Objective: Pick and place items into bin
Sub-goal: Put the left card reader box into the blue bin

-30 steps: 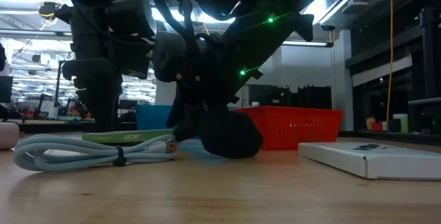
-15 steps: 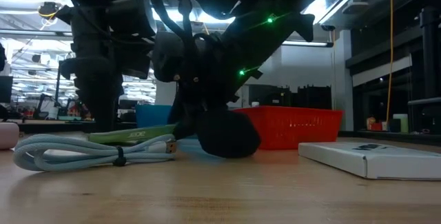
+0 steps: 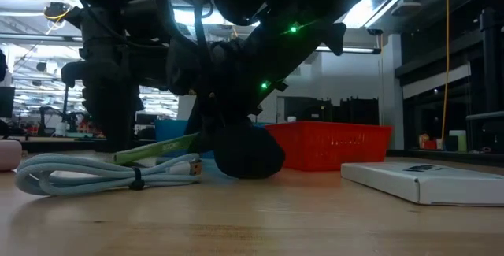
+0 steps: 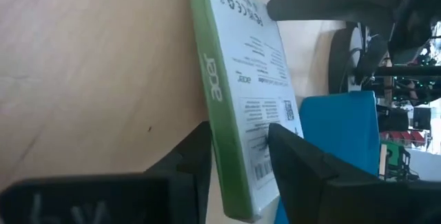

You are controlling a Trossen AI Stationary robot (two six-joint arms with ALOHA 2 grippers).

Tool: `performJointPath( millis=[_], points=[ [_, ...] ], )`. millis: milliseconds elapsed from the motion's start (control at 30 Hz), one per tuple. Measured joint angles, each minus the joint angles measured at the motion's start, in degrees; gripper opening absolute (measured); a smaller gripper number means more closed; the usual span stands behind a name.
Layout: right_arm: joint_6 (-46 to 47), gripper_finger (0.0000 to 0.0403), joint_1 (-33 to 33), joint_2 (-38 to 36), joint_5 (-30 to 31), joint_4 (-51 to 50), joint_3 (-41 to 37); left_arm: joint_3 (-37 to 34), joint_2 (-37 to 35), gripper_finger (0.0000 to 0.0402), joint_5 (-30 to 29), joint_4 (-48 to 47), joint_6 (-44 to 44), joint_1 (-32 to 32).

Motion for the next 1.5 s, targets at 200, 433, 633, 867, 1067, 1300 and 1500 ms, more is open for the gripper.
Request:
performJointPath(
  millis=[200, 433, 633, 867, 1067, 1300, 1500],
  points=[
    [-0.06, 0.0058, -0.01, 0.00, 0.27, -0.03, 0.00, 0.00, 0.00, 0.0002, -0.12, 0.26, 1.22, -0.13],
    [-0.04, 0.0011, -0.01, 0.00, 0.28, -0.24, 0.09, 0.07, -0.58, 0.0003, -0.11, 0.23, 1.84, -0.15],
    [0.21, 0.0006, -0.01, -0.24, 1.03, -0.73, 0.13, 1.78, -3.42, 0.0002, 0.36, -0.02, 4.45, -0.22],
    [-0.18, 0.0003, -0.34, -2.07, 3.99, -2.23, 0.04, 3.13, -9.76, 0.0002, -2.65, -2.48, 6.82, -0.33],
    [0.19, 0.0003, 0.00, -5.31, 3.74, -2.99, 0.07, 3.13, -18.41, 0.0002, -9.26, -2.69, 9.22, -3.22],
    [3.18, 0.0003, -0.11, -11.40, 3.45, -4.52, 0.12, 3.17, -26.39, 0.0002, -16.92, -0.60, 9.48, -8.76],
    [15.78, 0.0002, -1.33, -16.88, 2.98, -13.95, 0.11, 0.63, -29.60, 0.0003, -21.11, 4.76, 15.72, -13.76]
  ],
)
